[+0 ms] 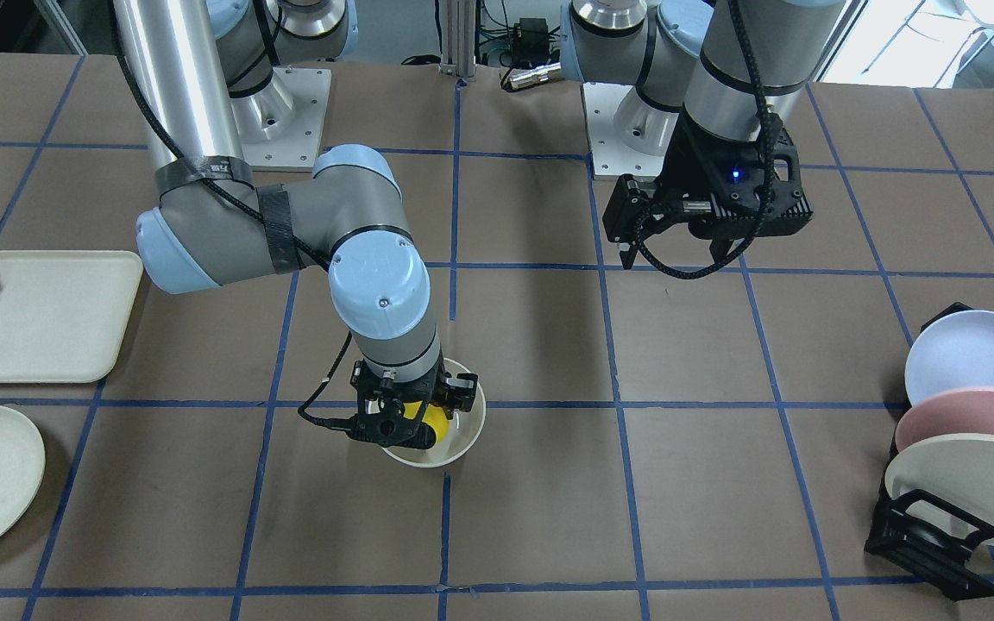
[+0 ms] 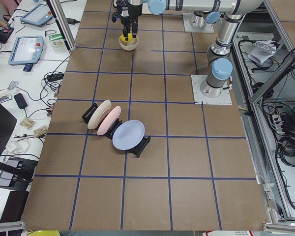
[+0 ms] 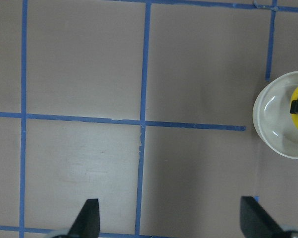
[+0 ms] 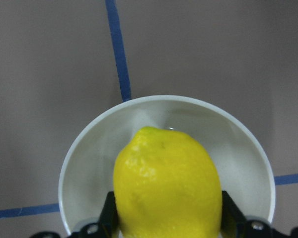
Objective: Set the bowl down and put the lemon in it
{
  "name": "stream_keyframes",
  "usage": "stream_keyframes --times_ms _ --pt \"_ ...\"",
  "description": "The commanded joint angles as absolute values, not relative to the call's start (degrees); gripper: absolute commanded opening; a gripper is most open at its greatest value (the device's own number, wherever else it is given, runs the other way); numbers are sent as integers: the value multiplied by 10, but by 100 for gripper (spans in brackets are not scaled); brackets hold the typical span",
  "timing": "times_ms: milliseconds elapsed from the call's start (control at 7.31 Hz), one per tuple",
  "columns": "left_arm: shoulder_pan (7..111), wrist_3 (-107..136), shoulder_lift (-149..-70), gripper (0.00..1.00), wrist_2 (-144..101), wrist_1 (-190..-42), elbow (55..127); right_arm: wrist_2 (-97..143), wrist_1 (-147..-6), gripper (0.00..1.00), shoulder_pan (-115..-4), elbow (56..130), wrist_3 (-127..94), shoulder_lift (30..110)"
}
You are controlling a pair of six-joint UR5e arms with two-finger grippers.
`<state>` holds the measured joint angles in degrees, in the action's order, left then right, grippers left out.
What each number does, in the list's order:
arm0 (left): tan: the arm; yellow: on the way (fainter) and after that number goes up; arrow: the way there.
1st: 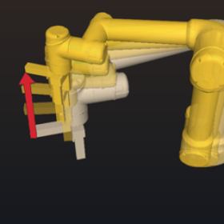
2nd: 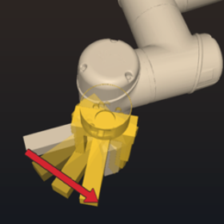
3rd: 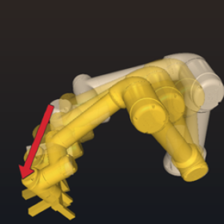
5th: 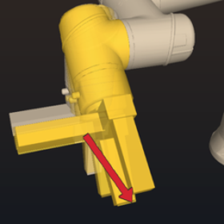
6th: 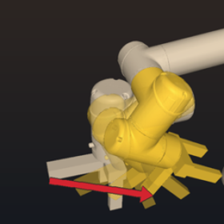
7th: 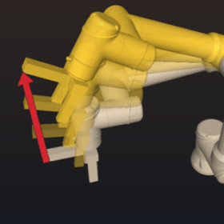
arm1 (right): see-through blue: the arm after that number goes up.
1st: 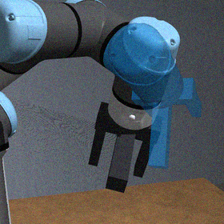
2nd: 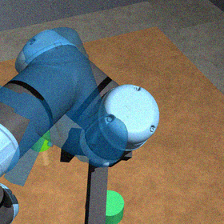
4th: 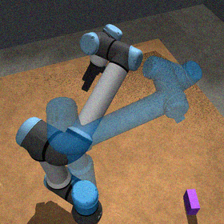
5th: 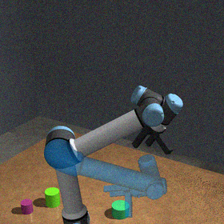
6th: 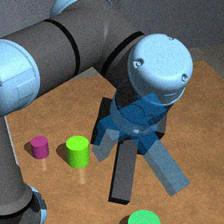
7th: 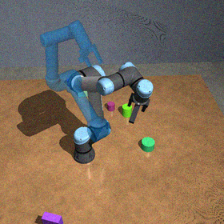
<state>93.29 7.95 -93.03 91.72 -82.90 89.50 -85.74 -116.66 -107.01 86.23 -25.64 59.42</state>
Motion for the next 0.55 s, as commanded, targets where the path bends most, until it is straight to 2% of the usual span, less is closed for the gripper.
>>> stream_keyframes --times_ms 0,274,411 --pt "933 81 -937 100 924 -826 896 -857 -1165 62 -1071 863 -257 586" --pt "933 79 -932 100 925 -827 896 -858 -1166 98 -1071 860 -256 584" --pt "933 79 -933 100 925 -828 896 -858 -1165 100 -1071 860 -256 587"
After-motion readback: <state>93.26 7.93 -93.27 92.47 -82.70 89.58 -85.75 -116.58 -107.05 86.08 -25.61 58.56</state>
